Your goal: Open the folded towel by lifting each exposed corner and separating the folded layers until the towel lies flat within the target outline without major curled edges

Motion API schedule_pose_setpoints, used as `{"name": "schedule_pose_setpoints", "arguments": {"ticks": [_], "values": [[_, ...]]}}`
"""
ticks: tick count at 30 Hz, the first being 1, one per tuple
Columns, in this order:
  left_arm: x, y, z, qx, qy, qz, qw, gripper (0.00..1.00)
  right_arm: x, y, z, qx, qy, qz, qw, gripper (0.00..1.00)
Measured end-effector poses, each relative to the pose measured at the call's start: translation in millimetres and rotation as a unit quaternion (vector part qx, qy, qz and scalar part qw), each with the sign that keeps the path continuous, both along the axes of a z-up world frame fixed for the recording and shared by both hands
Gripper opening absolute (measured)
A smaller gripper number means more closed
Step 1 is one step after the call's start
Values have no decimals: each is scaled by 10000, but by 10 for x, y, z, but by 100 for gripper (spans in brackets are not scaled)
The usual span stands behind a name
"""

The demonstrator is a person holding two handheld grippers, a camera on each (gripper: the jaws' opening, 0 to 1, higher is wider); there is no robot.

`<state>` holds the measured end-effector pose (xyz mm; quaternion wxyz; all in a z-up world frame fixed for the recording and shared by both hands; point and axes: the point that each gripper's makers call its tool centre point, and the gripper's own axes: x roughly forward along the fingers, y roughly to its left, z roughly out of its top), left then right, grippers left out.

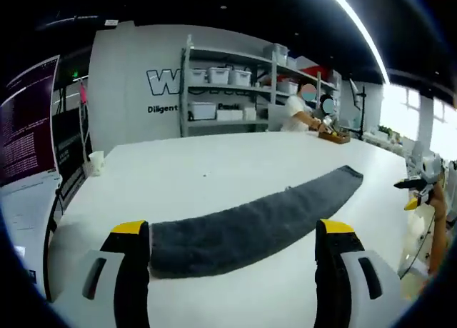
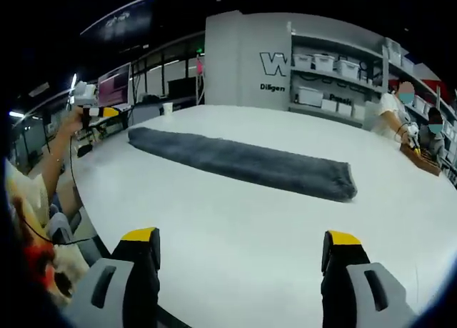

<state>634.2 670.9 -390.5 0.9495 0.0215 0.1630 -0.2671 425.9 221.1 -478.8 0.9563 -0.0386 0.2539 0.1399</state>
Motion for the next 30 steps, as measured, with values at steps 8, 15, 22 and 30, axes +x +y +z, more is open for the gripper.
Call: {"name": "schedule_pose_setpoints", "arguments": {"ticks": [8, 15, 22, 30], "values": [[518, 9, -36, 517, -19, -83, 9986, 85, 20, -36, -43, 68, 80, -59, 9999, 93], [987, 105, -280, 875, 280, -55, 9958, 78, 23, -19, -33, 65, 54, -37, 10000, 92], [1234, 105, -736, 855, 714, -244, 9935, 62, 30, -62, -74, 96, 111, -80, 9999, 92], [1320, -4, -1045, 982, 919, -489, 9897, 44, 40, -70, -150, 109, 241, -66, 9996, 91]]}}
